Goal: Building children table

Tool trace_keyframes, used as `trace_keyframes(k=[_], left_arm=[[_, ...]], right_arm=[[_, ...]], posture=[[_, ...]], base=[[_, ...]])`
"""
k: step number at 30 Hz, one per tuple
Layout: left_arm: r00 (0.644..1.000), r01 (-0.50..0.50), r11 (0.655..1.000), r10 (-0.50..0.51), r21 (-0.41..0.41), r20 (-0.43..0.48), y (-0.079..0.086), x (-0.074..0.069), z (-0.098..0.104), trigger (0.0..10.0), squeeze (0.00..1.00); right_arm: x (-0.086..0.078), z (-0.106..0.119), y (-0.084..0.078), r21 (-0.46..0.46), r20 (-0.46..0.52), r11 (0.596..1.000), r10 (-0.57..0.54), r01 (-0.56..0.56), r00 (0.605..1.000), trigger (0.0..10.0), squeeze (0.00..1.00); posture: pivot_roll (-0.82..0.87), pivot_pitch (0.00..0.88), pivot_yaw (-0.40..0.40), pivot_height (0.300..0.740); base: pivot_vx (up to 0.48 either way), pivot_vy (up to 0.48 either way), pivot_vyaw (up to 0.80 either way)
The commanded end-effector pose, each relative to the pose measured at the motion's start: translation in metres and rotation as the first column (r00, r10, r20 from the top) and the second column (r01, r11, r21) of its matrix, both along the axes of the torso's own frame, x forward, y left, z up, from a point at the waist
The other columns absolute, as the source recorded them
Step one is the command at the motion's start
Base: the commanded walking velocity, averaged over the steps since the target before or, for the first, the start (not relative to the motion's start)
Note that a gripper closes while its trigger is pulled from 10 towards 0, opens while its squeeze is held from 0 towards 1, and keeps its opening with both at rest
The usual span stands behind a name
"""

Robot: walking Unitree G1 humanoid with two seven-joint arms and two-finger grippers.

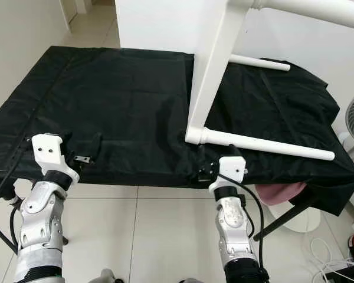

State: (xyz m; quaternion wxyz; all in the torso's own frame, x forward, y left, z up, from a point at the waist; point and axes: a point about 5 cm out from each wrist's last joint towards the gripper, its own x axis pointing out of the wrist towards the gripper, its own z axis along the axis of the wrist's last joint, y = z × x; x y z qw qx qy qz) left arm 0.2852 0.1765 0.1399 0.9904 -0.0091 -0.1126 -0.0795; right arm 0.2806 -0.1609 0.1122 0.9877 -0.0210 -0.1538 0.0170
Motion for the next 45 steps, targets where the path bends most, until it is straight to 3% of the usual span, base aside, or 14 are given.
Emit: trace_keyframes(k=[1,2,6,7,12,17,27,45], left_arm=[[0.998,0.027,0.999,-0.03,-0.042,-0.054,-0.016,-0.014,-0.019,10.0,0.0],[0.997,0.024,0.999,-0.027,-0.043,-0.067,-0.016,-0.022,-0.021,10.0,0.0],[0.996,0.034,0.998,-0.037,-0.047,-0.081,-0.017,-0.03,-0.023,10.0,0.0],[0.991,0.058,0.997,-0.064,-0.053,-0.114,-0.019,-0.044,-0.028,10.0,0.0],[0.987,0.081,0.995,-0.089,-0.063,-0.131,-0.02,-0.053,-0.037,10.0,0.0],[0.986,0.087,0.993,-0.097,-0.076,-0.135,-0.02,-0.054,-0.046,10.0,0.0],[0.986,0.097,0.991,-0.109,-0.097,-0.129,-0.02,-0.06,-0.045,10.0,0.0],[0.993,0.104,0.992,-0.108,-0.073,-0.055,-0.013,-0.052,-0.025,10.0,0.0]], right_arm=[[-0.005,-0.001,0.0,0.001,-0.003,1.0,0.004,-0.004,1.0,10.0,0.0],[-0.013,-0.002,0.001,-0.004,-0.017,1.0,0.014,-0.014,1.0,10.0,0.0],[-0.021,-0.002,0.004,-0.012,-0.026,0.999,0.029,-0.03,0.999,10.0,0.0],[-0.033,-0.002,0.008,-0.037,-0.041,0.997,0.065,-0.066,0.997,10.0,0.0],[-0.039,-0.011,0.005,-0.07,-0.065,0.994,0.076,-0.08,0.995,10.0,0.0],[-0.04,-0.022,0.001,-0.07,-0.099,0.995,0.063,-0.07,0.993,10.0,0.0],[-0.047,-0.018,-0.004,-0.064,-0.098,0.995,0.071,-0.077,0.993,10.0,0.0],[-0.041,-0.012,-0.003,-0.067,-0.081,0.994,0.084,-0.089,0.993,10.0,0.0]], posture=[[-0.01,0.0,-0.014,0.74],[-0.01,0.003,-0.022,0.74],[0.0,0.008,-0.024,0.74],[0.0,0.015,-0.023,0.74],[0.01,0.014,-0.026,0.74],[0.01,0.009,-0.031,0.74],[0.01,0.009,-0.044,0.74],[0.02,0.003,-0.044,0.74]], base=[[0.0,0.0,0.0],[0.0,0.0,0.0],[0.0,0.0,0.0],[0.0,0.0,0.0],[0.0,0.0,0.0],[0.0,0.0,0.0],[0.0,0.0,0.0],[0.0,0.0,0.0]])
